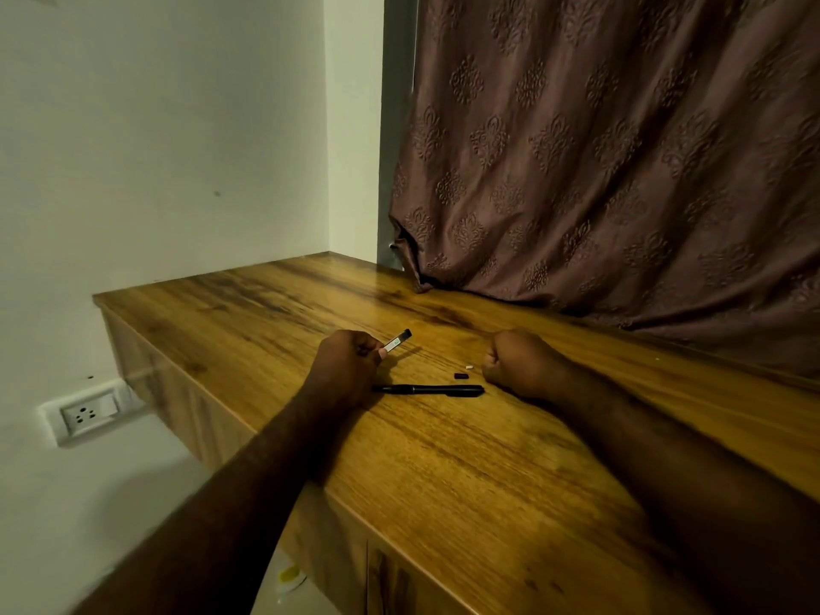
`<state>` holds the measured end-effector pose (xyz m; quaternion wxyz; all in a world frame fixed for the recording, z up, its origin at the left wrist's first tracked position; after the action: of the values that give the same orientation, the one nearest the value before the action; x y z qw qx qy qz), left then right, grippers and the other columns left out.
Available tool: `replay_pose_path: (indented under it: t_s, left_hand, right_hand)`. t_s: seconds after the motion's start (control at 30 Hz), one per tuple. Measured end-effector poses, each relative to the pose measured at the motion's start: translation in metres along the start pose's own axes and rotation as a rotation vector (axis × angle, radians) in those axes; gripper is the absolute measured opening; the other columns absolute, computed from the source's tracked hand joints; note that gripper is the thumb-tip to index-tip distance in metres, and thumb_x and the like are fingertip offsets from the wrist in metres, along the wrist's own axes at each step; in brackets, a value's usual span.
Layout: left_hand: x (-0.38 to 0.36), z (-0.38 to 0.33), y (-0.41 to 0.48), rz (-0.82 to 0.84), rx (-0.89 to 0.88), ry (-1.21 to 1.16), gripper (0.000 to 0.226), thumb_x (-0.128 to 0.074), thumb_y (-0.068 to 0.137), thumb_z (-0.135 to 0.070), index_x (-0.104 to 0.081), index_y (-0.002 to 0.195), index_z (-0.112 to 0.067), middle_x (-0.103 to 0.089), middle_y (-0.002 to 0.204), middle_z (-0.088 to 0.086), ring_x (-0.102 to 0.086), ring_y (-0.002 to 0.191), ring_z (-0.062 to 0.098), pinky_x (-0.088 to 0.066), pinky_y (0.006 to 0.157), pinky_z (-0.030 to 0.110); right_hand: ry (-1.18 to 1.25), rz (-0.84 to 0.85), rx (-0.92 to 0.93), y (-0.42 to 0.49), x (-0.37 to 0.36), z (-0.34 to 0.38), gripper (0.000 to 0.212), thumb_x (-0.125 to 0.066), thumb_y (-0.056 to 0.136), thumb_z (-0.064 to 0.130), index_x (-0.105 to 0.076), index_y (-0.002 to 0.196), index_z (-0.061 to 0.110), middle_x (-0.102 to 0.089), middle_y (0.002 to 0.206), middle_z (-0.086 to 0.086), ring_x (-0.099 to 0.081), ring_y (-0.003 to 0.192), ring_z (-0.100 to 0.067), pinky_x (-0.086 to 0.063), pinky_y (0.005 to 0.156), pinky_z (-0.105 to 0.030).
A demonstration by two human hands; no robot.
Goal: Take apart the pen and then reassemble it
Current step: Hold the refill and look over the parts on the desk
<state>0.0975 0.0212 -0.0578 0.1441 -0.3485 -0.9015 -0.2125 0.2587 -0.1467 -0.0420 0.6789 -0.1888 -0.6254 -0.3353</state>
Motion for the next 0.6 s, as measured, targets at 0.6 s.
replay_pose_path:
  t_s: [0.6]
  left_hand:
    - [0.000,0.005,0.002,0.029,0.034,0.035,0.011,-0.064,0.089,-0.017,-0.071,0.087,-0.010,-0.070,0.074,0.007,-0.071,0.070,0.023,-0.057,0.057,0.028]
  right_hand:
    - [0.067,0.417,-0.102,0.023,0.016,0.012,0.017,-0.072,0.068,0.016,-0.060,0.066,0.004,-0.063,0.057,-0.010,-0.058,0.043,-0.020,-0.053,0.054,-0.033]
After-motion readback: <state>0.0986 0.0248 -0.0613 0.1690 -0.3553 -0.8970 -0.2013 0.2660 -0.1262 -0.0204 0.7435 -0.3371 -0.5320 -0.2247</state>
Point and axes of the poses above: each hand's wrist, its own y-axis towards the middle knuckle, its own x-axis out of the back of the hand, z = x × y, the point moved 4 cm from there along y, towards the middle knuckle
